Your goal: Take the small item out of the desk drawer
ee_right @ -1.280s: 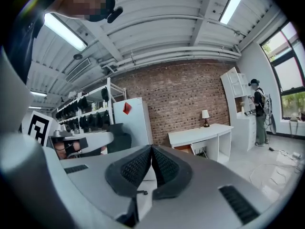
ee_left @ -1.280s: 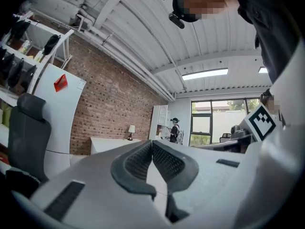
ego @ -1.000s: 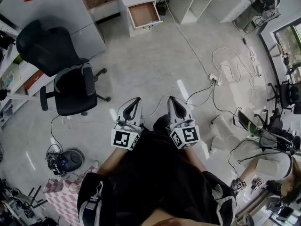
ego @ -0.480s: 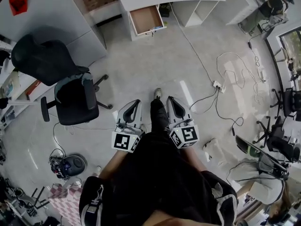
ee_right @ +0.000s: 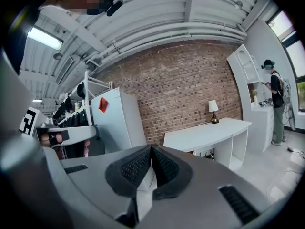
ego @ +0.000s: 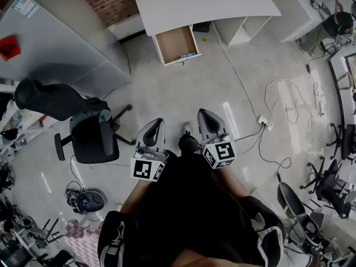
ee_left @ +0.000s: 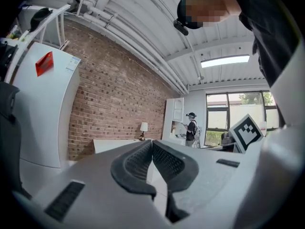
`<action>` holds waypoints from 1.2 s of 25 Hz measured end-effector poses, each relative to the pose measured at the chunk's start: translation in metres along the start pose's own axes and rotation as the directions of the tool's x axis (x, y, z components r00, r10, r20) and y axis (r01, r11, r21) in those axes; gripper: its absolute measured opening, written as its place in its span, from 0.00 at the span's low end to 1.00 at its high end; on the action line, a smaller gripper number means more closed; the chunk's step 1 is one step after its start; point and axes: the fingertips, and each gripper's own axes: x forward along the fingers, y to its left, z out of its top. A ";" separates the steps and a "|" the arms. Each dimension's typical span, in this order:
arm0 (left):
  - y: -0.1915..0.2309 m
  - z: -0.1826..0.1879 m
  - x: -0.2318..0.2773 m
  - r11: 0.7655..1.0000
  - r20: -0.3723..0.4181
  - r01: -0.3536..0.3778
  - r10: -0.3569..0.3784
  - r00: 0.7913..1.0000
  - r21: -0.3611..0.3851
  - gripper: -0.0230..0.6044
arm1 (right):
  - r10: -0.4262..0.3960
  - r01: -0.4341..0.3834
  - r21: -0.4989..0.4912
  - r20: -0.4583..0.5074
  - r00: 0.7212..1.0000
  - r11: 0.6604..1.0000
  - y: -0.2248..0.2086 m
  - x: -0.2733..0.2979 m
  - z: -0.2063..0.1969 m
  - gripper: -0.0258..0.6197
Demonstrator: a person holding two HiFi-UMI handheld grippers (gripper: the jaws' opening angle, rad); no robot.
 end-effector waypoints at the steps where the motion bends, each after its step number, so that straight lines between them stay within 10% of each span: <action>1: 0.003 0.005 0.015 1.000 0.008 -0.010 0.009 1.000 0.006 0.05 | 0.007 -0.007 -0.002 -0.006 1.000 1.000 -0.013 0.012 0.004 0.08; 30: 0.191 0.035 0.346 0.986 -0.037 0.160 -0.162 0.986 -0.046 0.05 | -0.091 0.104 0.027 -0.305 0.948 0.994 -0.190 0.350 -0.015 0.09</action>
